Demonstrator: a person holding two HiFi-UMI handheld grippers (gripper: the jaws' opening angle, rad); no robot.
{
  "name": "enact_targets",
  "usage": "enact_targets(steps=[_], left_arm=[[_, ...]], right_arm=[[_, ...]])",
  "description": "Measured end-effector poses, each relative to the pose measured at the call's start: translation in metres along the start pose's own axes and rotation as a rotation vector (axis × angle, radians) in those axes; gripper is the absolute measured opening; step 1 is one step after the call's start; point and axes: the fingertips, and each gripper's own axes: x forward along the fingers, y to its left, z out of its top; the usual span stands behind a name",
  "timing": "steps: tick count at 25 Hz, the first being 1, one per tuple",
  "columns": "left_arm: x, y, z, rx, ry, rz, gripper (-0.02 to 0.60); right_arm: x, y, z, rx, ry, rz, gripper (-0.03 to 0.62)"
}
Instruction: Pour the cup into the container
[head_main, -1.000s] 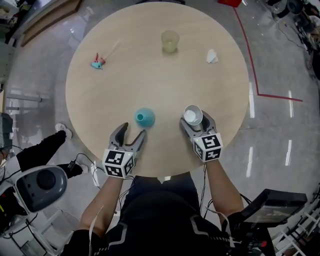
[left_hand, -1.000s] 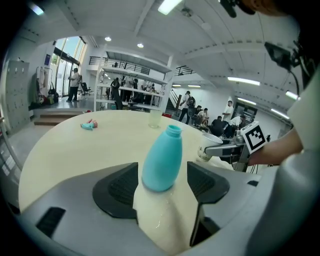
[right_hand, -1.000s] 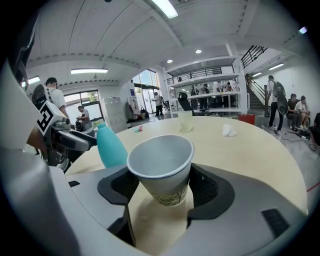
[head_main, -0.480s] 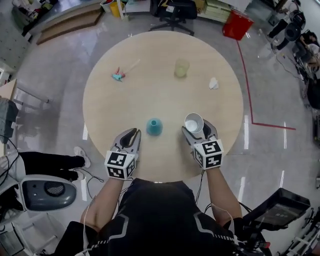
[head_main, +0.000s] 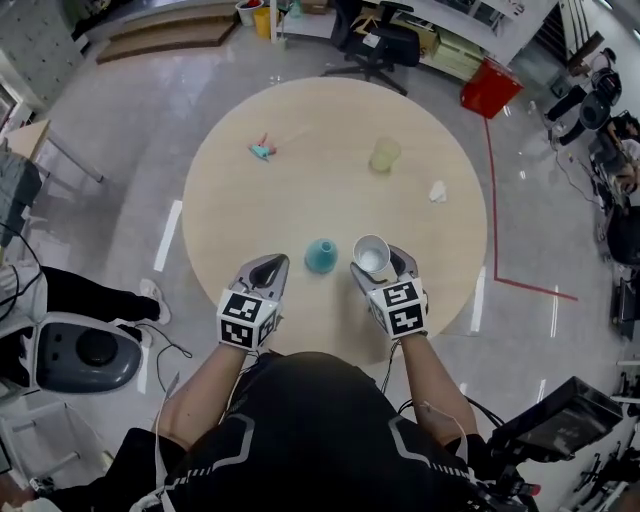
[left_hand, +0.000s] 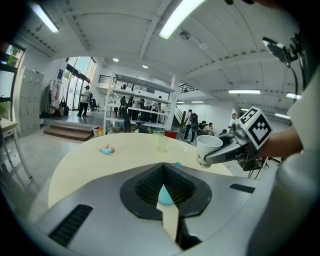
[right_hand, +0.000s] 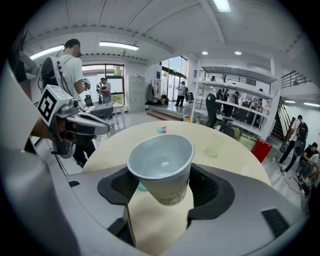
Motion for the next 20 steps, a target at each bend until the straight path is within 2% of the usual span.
enact_targets(steps=[4,8,20], left_arm=[[-0.001,0.003,-0.002,-0.012,-0.006,0.0,0.0],[-0.002,0.002,0.0,-0.001,-0.026,0.002,0.0],[0.002,0.004,-0.001,-0.015,-0.026,-0.02,0.0]], right_arm=[[0.009,0.012,-0.003,-0.051,0.061,0.007,0.316],[0.017,0.017,-0.008,-0.154,0.13,0.011,0.316],[0.032,0.016,-0.009,-0.311,0.281,-0.013,0.314]])
